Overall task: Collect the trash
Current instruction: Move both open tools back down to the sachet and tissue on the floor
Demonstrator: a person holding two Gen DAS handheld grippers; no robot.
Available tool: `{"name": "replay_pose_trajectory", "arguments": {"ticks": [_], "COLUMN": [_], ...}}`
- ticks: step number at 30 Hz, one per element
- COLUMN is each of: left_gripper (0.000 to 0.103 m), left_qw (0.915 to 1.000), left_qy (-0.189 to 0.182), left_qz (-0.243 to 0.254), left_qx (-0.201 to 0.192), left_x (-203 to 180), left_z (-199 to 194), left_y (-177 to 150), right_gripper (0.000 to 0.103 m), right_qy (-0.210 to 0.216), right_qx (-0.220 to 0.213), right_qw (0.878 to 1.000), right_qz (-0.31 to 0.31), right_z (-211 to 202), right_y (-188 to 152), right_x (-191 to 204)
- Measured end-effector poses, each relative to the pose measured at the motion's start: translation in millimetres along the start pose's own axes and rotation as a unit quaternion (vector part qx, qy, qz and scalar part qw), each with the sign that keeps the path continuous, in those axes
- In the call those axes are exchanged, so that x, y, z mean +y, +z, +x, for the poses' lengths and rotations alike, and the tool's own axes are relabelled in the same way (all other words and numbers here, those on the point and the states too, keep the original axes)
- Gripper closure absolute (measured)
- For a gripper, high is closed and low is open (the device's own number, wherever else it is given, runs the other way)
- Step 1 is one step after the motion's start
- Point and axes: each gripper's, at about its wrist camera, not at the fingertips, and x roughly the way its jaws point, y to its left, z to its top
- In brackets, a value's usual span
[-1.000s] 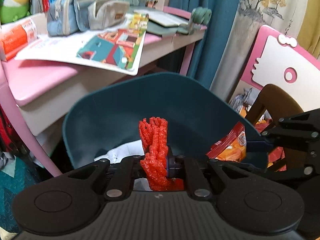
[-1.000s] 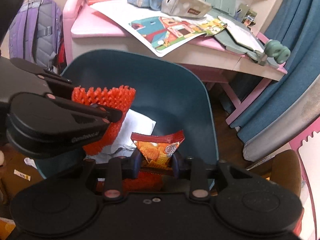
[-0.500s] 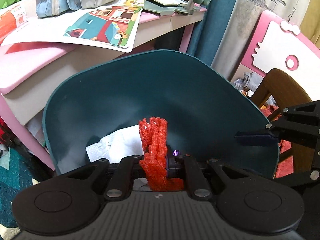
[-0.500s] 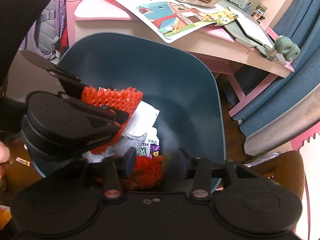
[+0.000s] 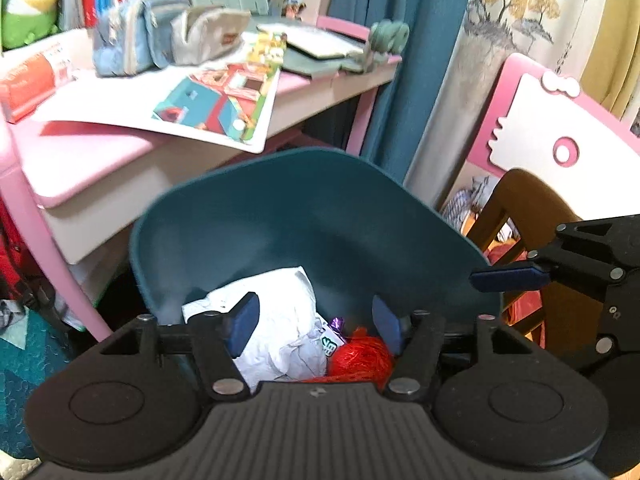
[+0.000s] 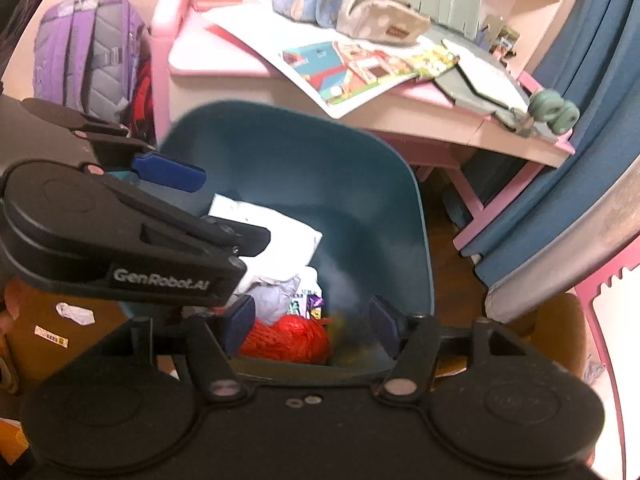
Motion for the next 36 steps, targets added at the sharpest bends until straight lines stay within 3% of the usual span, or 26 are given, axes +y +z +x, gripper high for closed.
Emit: {"name": "replay_pose_trajectory", "arguments": {"ticks": [8,20,30,36], "left_gripper": [0.026,0.022,0.020,0.018], "left_qw": [0.9989,0.9946,0.9893,0.9857], "left_qy": [0.022,0.060,0.100,0.112], "left_qz": [-0.001,-0.017,-0.052,-0.082], "left_qx": [-0.042,-0.083,-0.092,-0.095], "left_x": [13.2,58.0,120.0,162.2], "left_z": [-57.4,-141.2,-200.7,-228.4], "left_y": [-10.8,-47.2,-101.0,-138.8], "right_gripper": [0.031,0.017,0.013,0.005], "right_qy": [0.012,0.064,0.134,0.169], "right_qx": [-0.042,-0.109,-0.142,-0.147], "right_qw": [0.999,0.992,0.979,0.971], "right_qz": [-0.005,-0.024,-0.057,-0.081], "right_z": [-43.1,-91.3,-97.9,-85.1], "right_y": [-0.5,3.8,14.7,22.4], "right_x": [25.3,92.6,173.7,224.7]}}
